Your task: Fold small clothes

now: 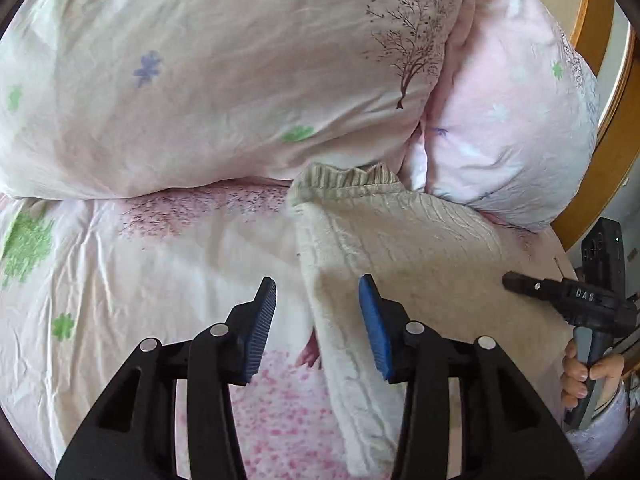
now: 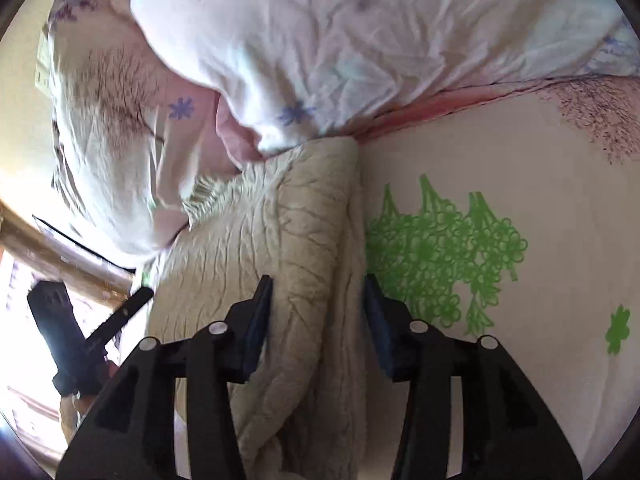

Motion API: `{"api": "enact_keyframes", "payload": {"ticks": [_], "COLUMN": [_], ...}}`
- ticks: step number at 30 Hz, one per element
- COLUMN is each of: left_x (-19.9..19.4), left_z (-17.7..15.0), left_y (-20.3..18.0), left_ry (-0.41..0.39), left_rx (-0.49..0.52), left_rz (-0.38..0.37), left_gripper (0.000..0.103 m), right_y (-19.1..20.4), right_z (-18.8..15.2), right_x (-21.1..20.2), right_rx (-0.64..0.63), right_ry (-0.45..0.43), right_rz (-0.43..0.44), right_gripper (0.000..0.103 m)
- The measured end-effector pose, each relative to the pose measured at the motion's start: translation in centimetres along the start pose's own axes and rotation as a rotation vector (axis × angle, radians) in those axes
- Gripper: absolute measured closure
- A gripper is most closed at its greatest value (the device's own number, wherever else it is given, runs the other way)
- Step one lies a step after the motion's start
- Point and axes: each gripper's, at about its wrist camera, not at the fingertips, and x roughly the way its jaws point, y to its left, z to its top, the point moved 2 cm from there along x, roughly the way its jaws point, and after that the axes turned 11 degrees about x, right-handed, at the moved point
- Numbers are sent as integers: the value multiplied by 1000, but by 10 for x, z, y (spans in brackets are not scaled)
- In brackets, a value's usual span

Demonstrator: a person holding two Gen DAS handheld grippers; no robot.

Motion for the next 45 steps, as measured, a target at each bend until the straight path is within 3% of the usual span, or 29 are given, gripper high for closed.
{"api": "enact_keyframes", "payload": {"ticks": [3,5,6,7,8,9,12,14,15,16,18,21,25,35,45], "left_x": [-34,-55,-59,-62,-61,-58,-48,-45,-40,-34,-24,-13,-6,-6,-6], "left_z": [-12,-21,-26,-31,-30,-35,-54,-66,-70,-72,-77,-84,-95,-99,-99], "left_y": [5,6,3,-1,-15,-22,-35,-43,-48,-53,-63,-73,-78,-78,-79], "left_ry": [-72,-99,-102,-98,-86,-63,17,54,77,104,150,170,181,191,191], "left_rx": [-1,13,12,7,4,-2,-27,-10,10,33,82,134,149,171,171], "left_rz": [14,13,-2,-16,-30,-39,10,18,17,30,86,143,172,199,199], "left_gripper": [30,28,25,21,19,13,1,1,1,1,1,1,1,1,1], "right_y": [-1,5,5,8,8,3,8,11,11,10,5,-4,0,-2,-2], "right_z": [8,12,12,11,10,12,1,-21,-34,-48,-78,-119,-156,-166,-167], "right_x": [-24,-14,-6,8,20,21,-7,-40,-54,-68,-87,-85,-53,-20,-20], "right_rx": [47,63,57,38,23,36,12,-35,-53,-74,-122,-215,-322,-359,-353], "right_ry": [-102,-54,-29,-17,-18,-38,-142,-215,-243,-273,-304,-254,-189,-136,-137], "right_rz": [52,60,41,-17,-121,-137,-177,-176,-176,-186,-233,-319,-399,-535,-530], "right_gripper": [55,51,51,63,66,61,59,37,11,2,2,2,2,2,2]}}
